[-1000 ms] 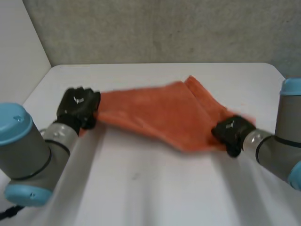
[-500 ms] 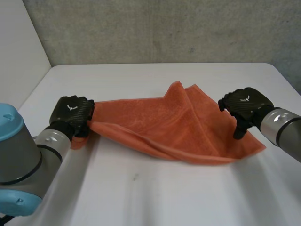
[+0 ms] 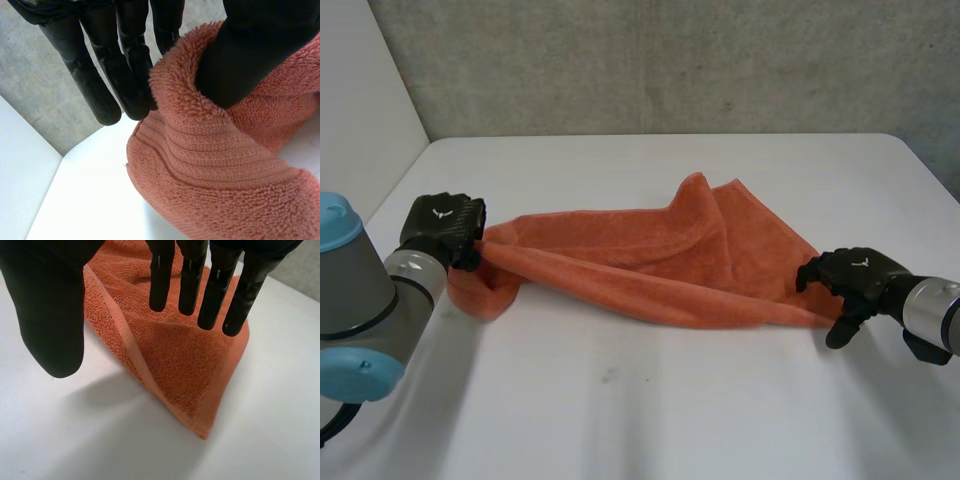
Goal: Fold the laundry
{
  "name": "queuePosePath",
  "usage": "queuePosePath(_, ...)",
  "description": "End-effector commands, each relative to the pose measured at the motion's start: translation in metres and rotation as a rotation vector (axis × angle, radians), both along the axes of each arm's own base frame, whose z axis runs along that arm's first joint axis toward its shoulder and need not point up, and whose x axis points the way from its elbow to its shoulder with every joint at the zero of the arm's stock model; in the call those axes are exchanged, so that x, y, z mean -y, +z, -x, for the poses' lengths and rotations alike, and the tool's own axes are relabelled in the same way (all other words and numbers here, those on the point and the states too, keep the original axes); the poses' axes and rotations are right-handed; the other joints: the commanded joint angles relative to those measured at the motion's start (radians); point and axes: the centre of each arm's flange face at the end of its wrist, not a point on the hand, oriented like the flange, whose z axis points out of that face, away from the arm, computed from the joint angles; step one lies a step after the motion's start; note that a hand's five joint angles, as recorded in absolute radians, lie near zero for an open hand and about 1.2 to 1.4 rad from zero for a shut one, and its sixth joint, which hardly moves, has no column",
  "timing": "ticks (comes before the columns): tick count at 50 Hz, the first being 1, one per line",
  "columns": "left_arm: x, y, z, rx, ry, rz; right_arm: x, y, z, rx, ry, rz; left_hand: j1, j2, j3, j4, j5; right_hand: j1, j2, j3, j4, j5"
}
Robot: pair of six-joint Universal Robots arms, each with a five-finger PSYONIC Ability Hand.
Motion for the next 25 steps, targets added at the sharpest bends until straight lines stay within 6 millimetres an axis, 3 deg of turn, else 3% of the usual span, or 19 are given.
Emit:
queuePosePath(1, 0.003, -0.002, -0.003, 0.001, 0.01, -0.004, 0.006, -0.013, -0.001, 0.047, -0.038, -0.04, 0.21, 0.166, 0.166, 0.167, 0.211, 0.113, 0.06, 0.072, 0.075, 0.076)
queuePosePath(25, 0.005, -0.005, -0.005, -0.001, 0.016, -0.013, 0.021, -0.032, -0.003, 0.05, -0.039, -0.027, 0.207, 0.163, 0.163, 0.164, 0.208, 0.333, 0.28, 0.292, 0.295, 0.296)
